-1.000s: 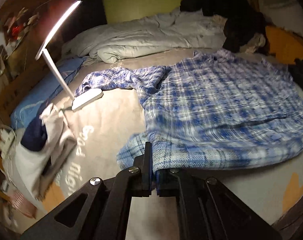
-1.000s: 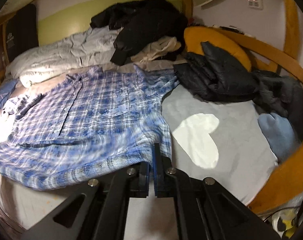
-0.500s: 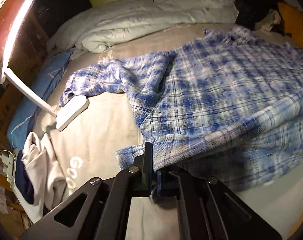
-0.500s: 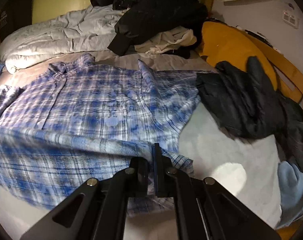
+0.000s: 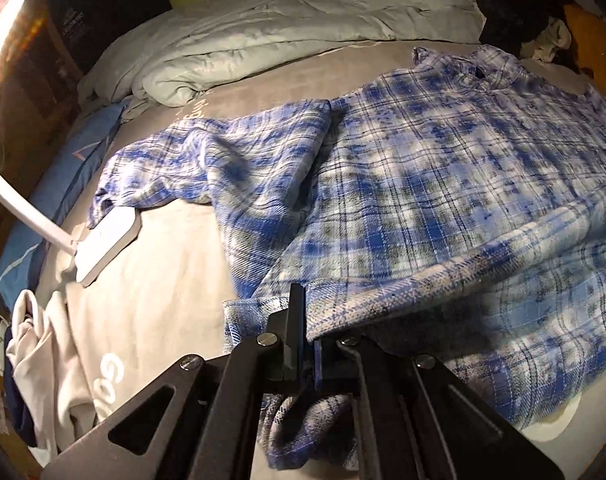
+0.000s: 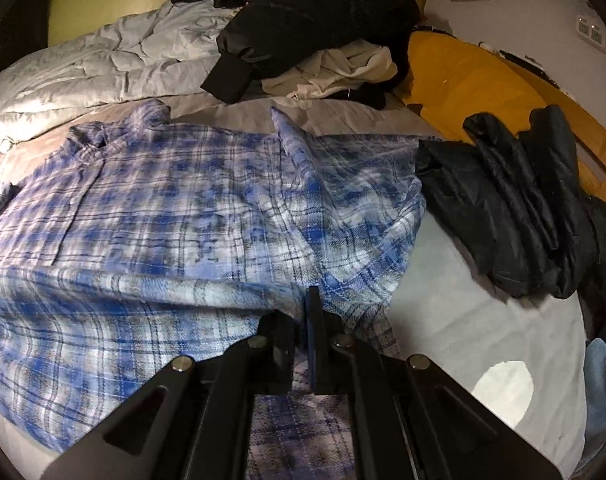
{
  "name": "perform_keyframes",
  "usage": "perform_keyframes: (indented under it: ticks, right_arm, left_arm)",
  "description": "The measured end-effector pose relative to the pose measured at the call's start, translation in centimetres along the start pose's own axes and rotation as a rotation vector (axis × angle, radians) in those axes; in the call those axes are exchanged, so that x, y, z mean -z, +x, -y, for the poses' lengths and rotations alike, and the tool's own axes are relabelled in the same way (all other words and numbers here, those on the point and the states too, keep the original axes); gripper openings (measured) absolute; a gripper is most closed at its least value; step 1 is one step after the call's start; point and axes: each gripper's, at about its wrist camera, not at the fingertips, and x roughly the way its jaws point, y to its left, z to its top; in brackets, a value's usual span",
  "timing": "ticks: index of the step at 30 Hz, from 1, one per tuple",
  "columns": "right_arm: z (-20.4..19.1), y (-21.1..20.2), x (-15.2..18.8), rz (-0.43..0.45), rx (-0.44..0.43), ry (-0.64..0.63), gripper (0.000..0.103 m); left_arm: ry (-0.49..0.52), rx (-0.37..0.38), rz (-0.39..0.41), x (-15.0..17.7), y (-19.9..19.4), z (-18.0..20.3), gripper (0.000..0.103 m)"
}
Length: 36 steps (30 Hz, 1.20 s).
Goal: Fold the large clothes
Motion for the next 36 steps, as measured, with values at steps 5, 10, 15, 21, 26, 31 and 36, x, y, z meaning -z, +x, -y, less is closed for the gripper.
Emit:
perform_keyframes:
  ticks: [5, 10, 15, 21, 26, 31, 36]
  right_arm:
    - [0.9, -0.7, 0.0, 0.038, -0.001, 0.038, 0.031]
    - [3.0, -4.3, -0.4, 0.200, -0.029, 0.136, 0.101]
    - [5.4, -6.9, -0.5, 0.263, -0.122, 0.226, 0.103]
    - [6.9, -6.6, 0.0, 0.158, -0.168, 0.251, 0.103]
    - [6.5, -5.6, 0.4, 0.082, -0.187, 0.217, 0.103]
    - [4.4, -5.0, 0.8, 0.037, -0.136, 0.086, 0.103]
    - [6.0, -4.0, 1.0, -0.024, -0.245, 0.189, 0.103]
  left_arm:
    - [-0.014, -0.003, 0.087, 0.1, -1.4, -0.5, 0.055]
    - [-0.082, 0.048, 0.232, 0.2, -5.7, -2.1, 0.096]
    - [-0.135, 0.096, 0.253, 1.2, -8.6, -4.1, 0.100]
    - [-0.249, 0.204, 0.121, 2.9, -7.7, -7.1, 0.092]
    - [-0.212, 0.295, -0.016, 4.4, -5.1, -6.9, 0.060]
    - [-0.124, 0.263, -0.108, 5.6, -2.8, -5.2, 0.026]
    - [-0.085, 0.155, -0.028, 5.4, -4.0, -5.9, 0.002]
